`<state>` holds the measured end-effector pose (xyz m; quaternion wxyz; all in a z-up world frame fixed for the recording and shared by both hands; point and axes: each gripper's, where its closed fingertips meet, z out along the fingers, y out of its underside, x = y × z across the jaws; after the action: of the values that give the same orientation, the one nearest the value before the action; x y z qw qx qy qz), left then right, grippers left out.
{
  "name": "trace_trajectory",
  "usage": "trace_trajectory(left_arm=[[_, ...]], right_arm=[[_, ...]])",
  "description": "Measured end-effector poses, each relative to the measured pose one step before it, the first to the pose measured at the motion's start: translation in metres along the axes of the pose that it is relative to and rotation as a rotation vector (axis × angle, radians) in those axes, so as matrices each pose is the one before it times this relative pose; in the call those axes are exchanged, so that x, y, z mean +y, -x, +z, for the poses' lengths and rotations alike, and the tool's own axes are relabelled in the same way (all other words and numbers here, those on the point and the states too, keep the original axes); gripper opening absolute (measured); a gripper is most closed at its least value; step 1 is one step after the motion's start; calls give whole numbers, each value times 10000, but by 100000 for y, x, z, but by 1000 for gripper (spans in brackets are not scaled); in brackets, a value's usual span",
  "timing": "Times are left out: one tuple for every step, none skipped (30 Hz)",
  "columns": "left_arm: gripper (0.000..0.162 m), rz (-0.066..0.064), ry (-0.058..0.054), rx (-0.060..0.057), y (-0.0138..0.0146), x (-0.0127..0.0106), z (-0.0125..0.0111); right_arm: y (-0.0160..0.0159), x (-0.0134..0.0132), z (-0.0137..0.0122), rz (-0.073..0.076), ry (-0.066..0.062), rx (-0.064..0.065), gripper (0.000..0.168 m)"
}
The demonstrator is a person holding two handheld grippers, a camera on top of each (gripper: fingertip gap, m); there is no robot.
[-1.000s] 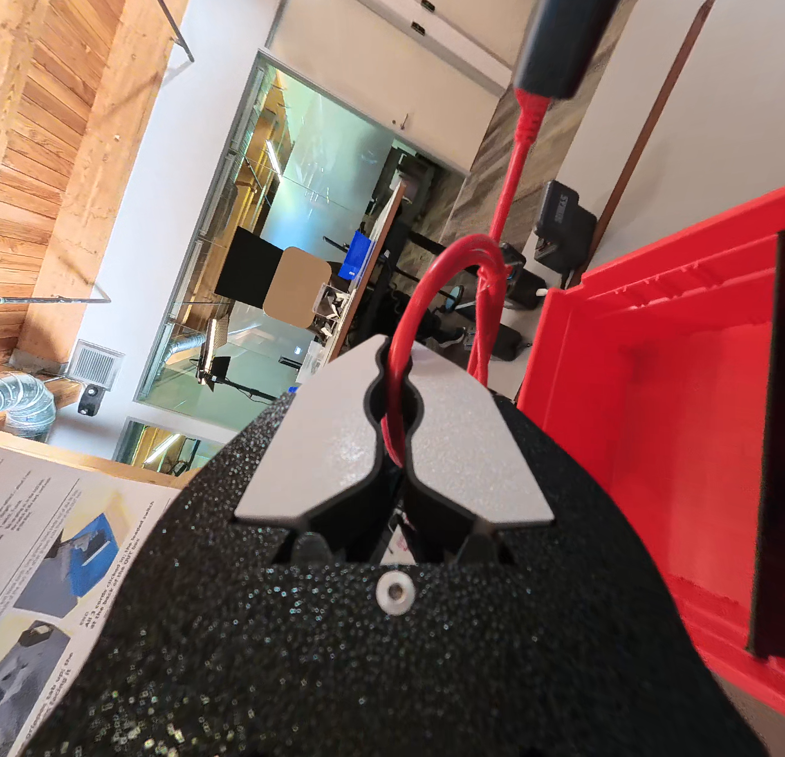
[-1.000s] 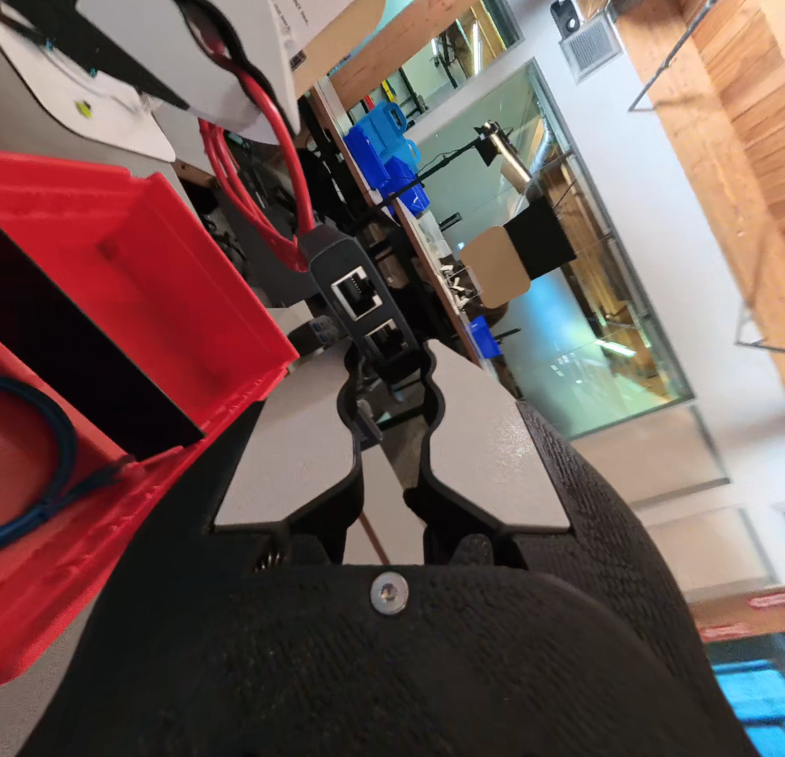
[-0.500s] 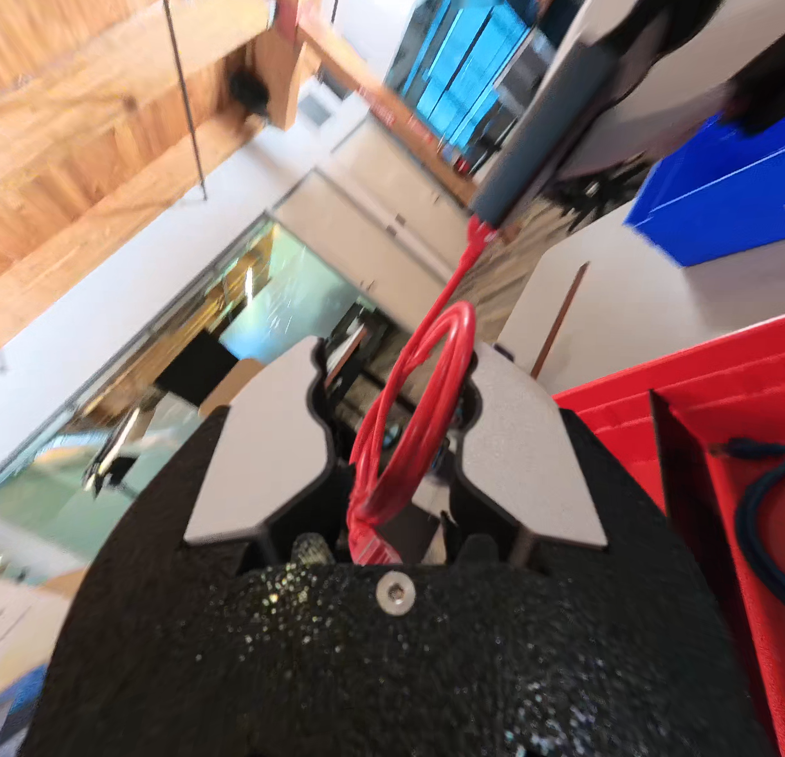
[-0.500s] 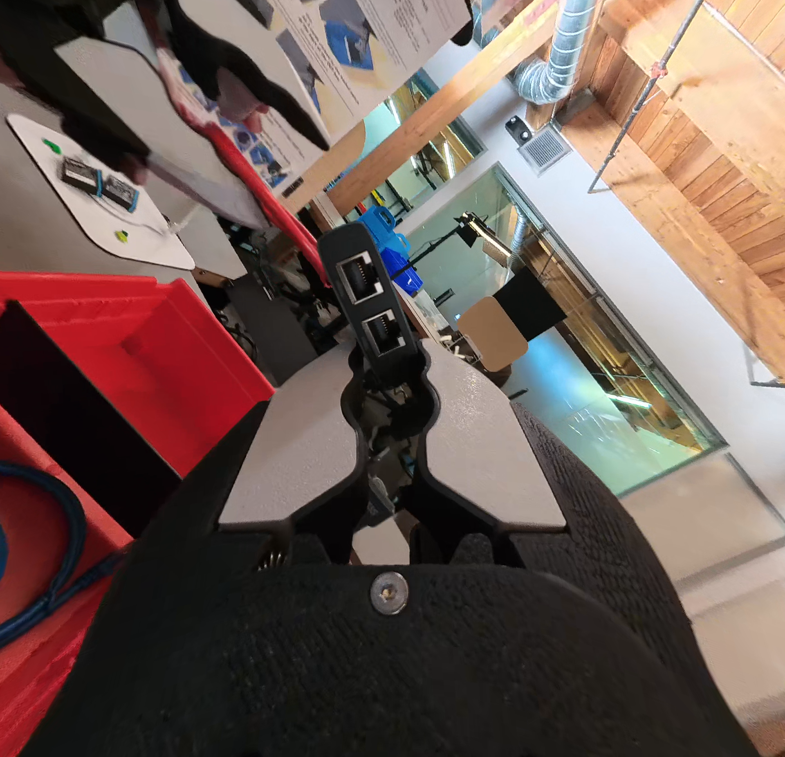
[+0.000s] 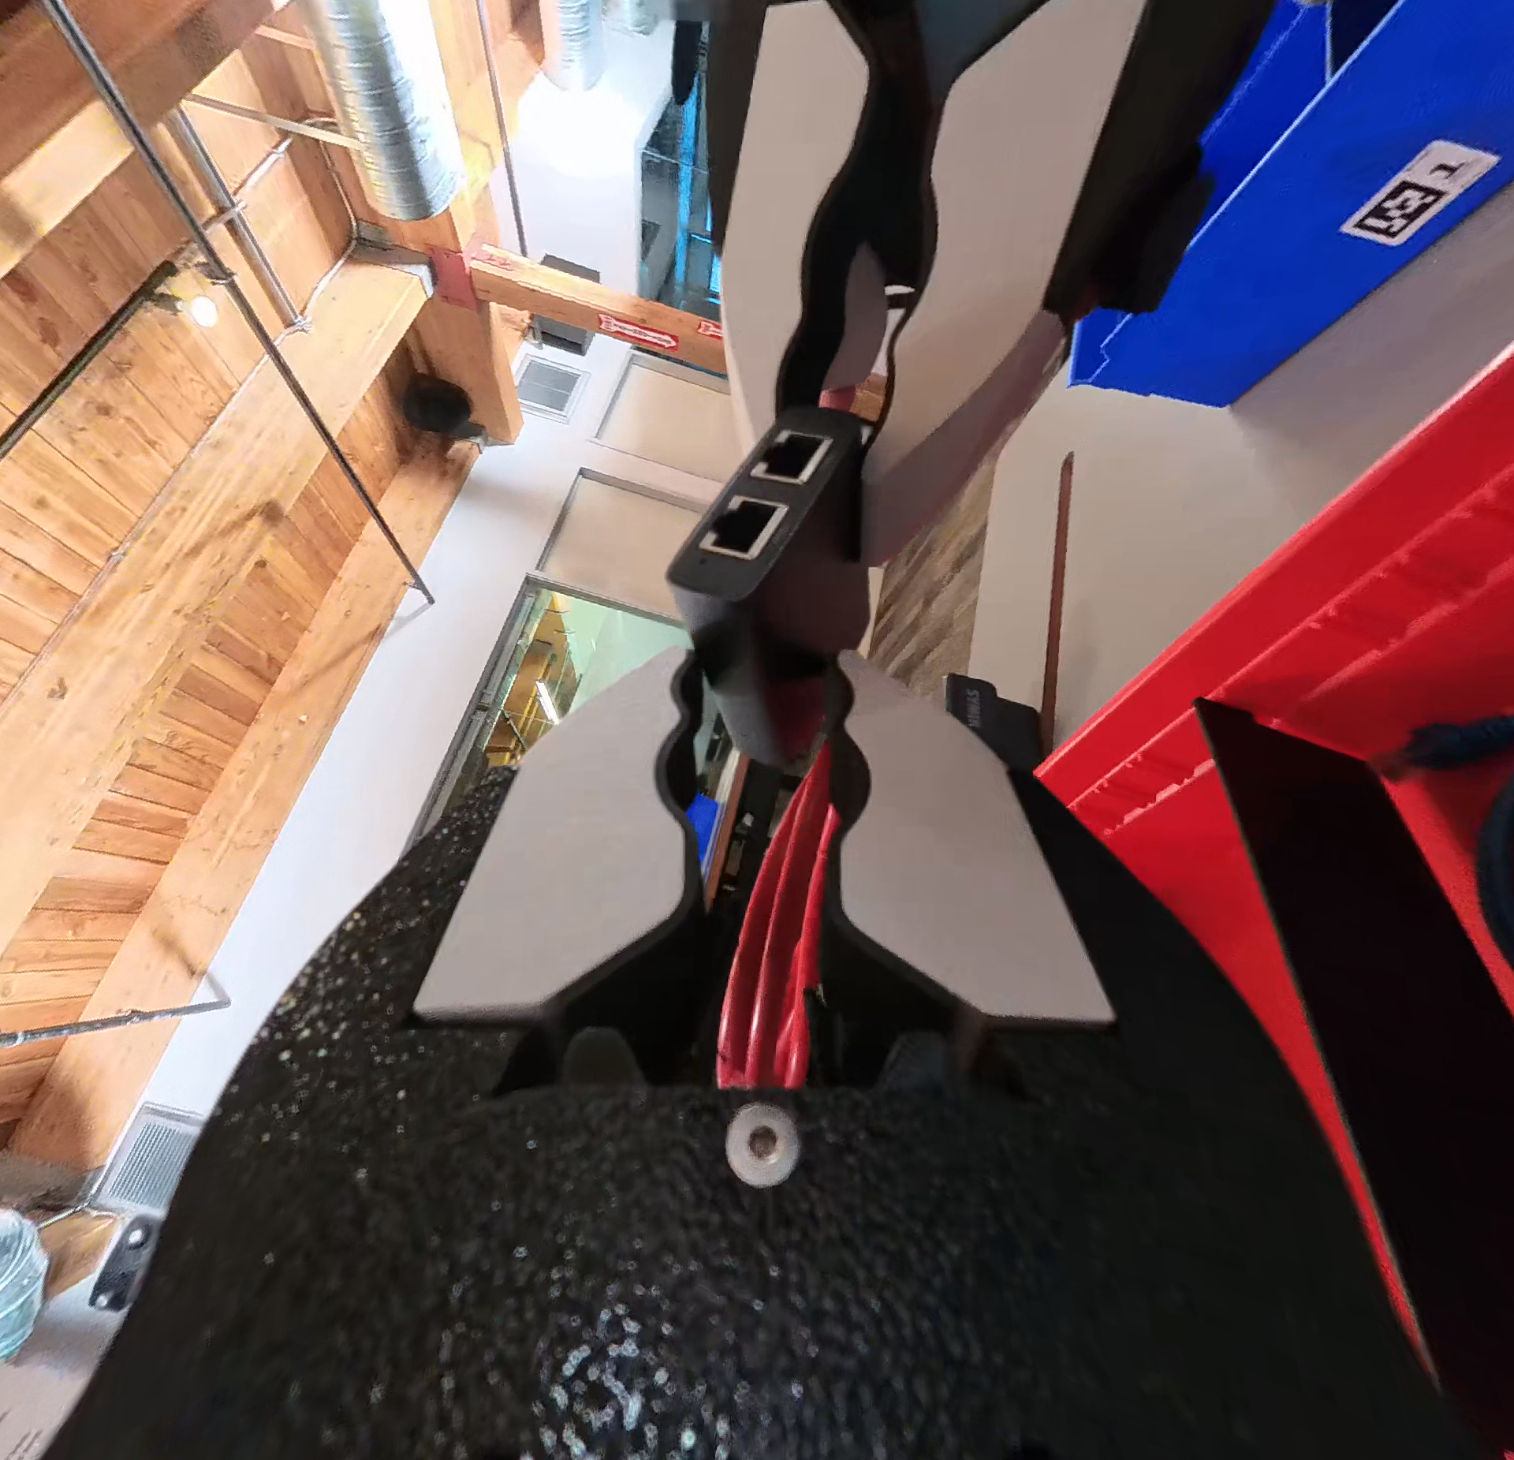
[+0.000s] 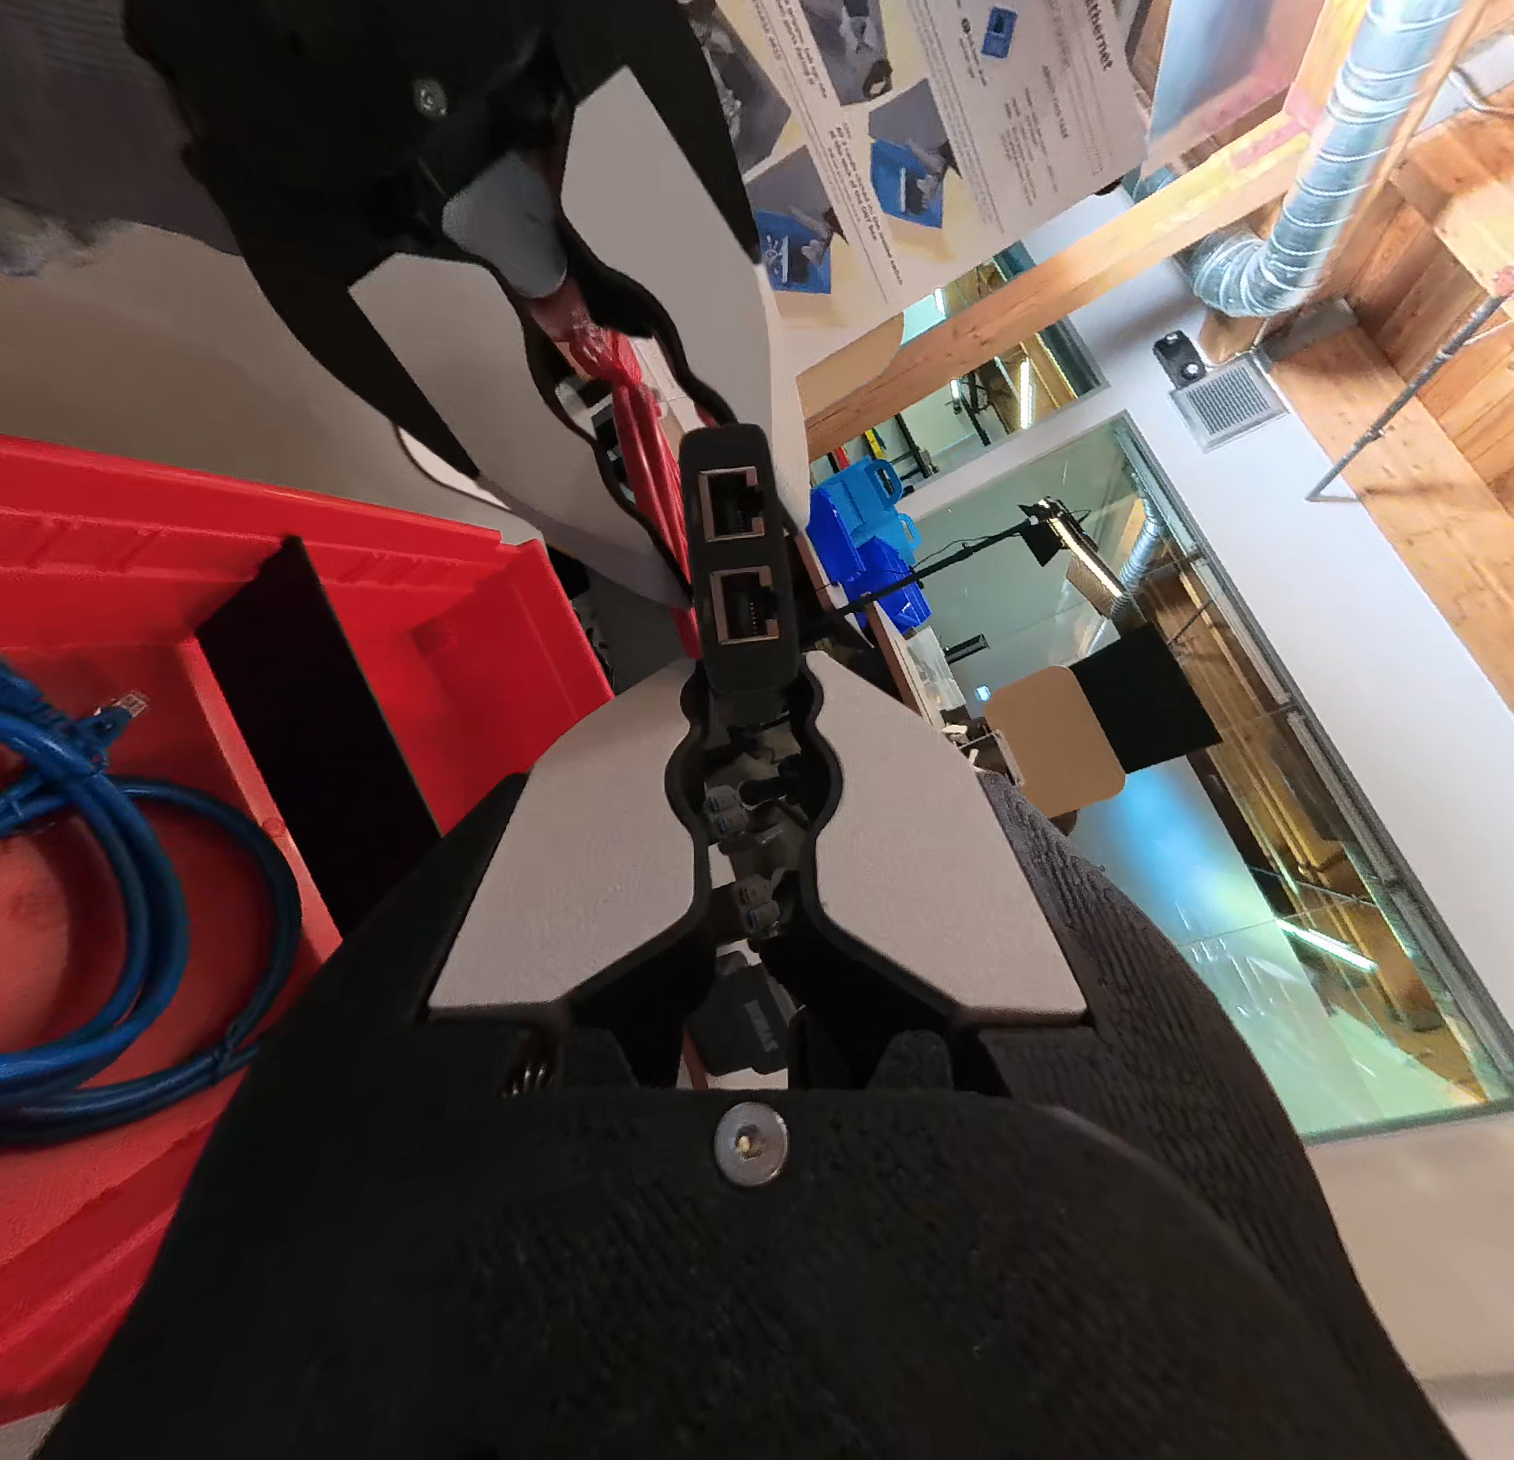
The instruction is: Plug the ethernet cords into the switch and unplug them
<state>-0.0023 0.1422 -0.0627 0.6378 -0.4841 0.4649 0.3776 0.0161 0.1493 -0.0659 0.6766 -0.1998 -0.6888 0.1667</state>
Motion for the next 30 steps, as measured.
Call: trace_trajectory(left_arm=[[26, 0, 36, 89, -79, 71, -11], [24, -118, 13, 158, -107, 60, -39], [23, -221, 64, 216, -121, 137, -22], [21, -239, 136, 144, -49, 216, 46], [21, -103, 249, 9, 29, 290, 129], [20, 101, 347, -49, -16, 341, 160], [20, 171, 419, -5, -110, 408, 177], [20, 160, 445, 51, -178, 515, 199], [19, 72, 350, 133, -269, 485, 197], [20, 31, 130, 147, -296, 265, 178], [19, -40, -41, 164, -312, 4, 150], [19, -75, -138, 160, -293, -246, 80], [19, -48, -133, 88, -180, -318, 2], [19, 39, -59, 14, -68, -268, -19], [19, 110, 14, -53, 22, -105, -39], [19, 158, 164, -94, 73, 220, 27], [19, 47, 28, -70, 47, 123, 12], [19, -144, -71, -83, 161, 38, -20], [19, -384, -153, -64, 270, -74, -45], [19, -692, -162, 28, 327, -149, -96], [21, -795, -253, 155, 268, -355, -206], [29, -674, -342, 214, 173, -466, -323], [32, -484, -394, 2, 420, -505, -393], [30, -391, -545, -490, 1040, -672, -475], [27, -390, -658, -583, 1168, -790, -526], [24, -458, -649, 4, 364, -825, -442], [22, -555, -577, 568, -434, -798, -355], [19, -561, -569, 581, -539, -779, -285], [16, -520, -482, 558, -570, -665, -197], [12, -460, -363, 814, -973, -471, -102]], right_arm=[[58, 86, 3, -50, 40, -25, 17], [48, 74, 4, -56, 27, 3, 18], [48, 96, 57, 19, 74, -3, 18], [-17, 136, 100, 43, 161, 35, 18], [-87, 302, 134, 46, 347, 80, 18], [-39, 446, 129, -34, 542, 60, 19], [-49, 437, 48, -228, 599, 122, 22], [-37, 207, -30, -387, 488, 185, 29], [1, -39, -41, -378, 352, 176, 32], [202, -276, -3, -305, 186, 50, 34], [195, -357, 88, -321, 114, 81, 35], [223, -191, 207, -448, 184, 107, 34], [278, -23, 315, -527, 241, 101, 33], [115, 140, 374, -500, 267, 207, 29], [-82, 298, 358, -461, 307, 301, 27], [-7, 147, 223, -323, 137, 151, 26], [-4, -32, 125, 74, -46, 16, 25], [-115, -77, 84, 337, -125, -15, 25], [-257, 14, 76, 377, -138, 62, 25], [-360, 90, 138, 395, -147, 160, 24], [-407, 121, 200, 450, -186, 223, 23], [-409, 66, 196, 486, -259, 202, 22], [-450, 63, 149, 592, -237, 171, 22], [-590, 157, 109, 603, -162, 203, 22], [-652, 125, 29, 564, -170, 224, 22], [-708, 16, -44, 584, -231, 239, 21], [-654, -30, -91, 606, -260, 177, 21], [-507, -96, -115, 583, -284, 78, 21], [-478, -159, -135, 608, -285, 72, 21], [-442, -266, -138, 599, -330, 54, 20]])
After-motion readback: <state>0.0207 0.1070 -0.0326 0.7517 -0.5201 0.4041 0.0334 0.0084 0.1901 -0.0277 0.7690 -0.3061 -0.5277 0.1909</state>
